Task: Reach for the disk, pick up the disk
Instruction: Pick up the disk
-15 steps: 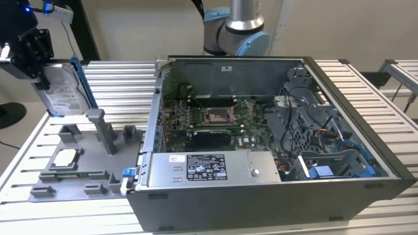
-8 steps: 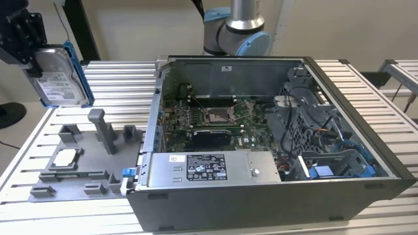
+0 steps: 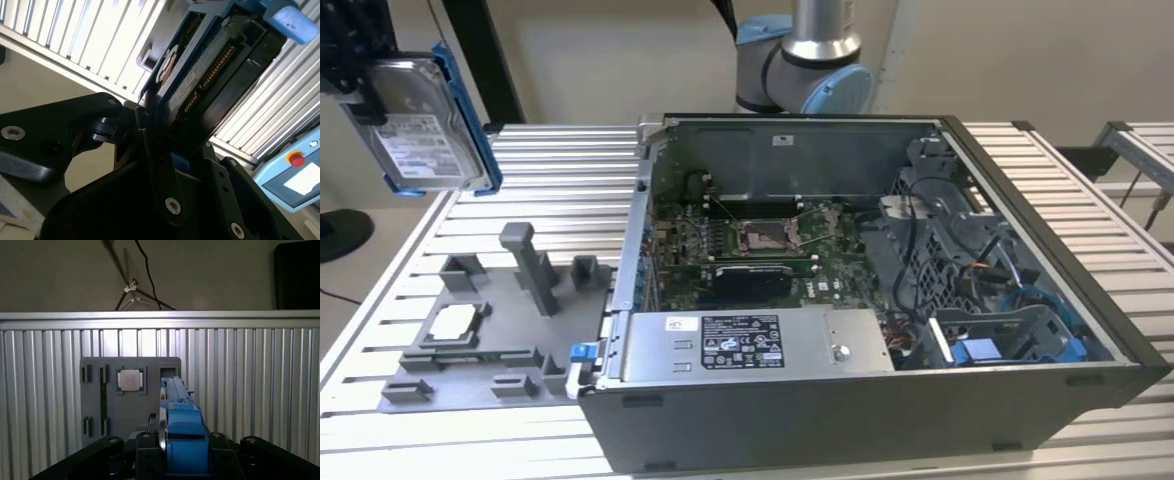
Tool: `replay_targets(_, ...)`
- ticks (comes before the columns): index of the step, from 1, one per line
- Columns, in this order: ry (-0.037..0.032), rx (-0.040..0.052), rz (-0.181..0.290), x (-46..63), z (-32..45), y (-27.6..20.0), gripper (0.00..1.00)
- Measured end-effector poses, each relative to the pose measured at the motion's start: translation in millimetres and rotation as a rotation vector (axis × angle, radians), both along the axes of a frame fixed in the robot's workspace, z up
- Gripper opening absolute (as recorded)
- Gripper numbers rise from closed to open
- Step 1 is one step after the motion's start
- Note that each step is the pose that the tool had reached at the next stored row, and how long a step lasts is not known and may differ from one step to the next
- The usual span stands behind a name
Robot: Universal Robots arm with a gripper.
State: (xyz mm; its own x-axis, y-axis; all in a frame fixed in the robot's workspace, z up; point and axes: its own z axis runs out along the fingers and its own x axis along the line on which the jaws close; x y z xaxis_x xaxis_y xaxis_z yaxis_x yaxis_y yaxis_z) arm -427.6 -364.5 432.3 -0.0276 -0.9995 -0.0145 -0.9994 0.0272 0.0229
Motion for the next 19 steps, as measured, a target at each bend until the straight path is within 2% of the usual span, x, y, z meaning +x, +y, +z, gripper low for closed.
replay_targets(11, -0.0001, 0.0, 0.0, -0.1, 48.4, 0.0, 0.0)
replay_targets(15, 0.0, -0.0003, 0.0, 0.0, 57.4, 0.0, 0.0)
replay_targets(19, 0.0003, -0.0006, 0.0, 0.0, 57.8, 0.0, 0.0)
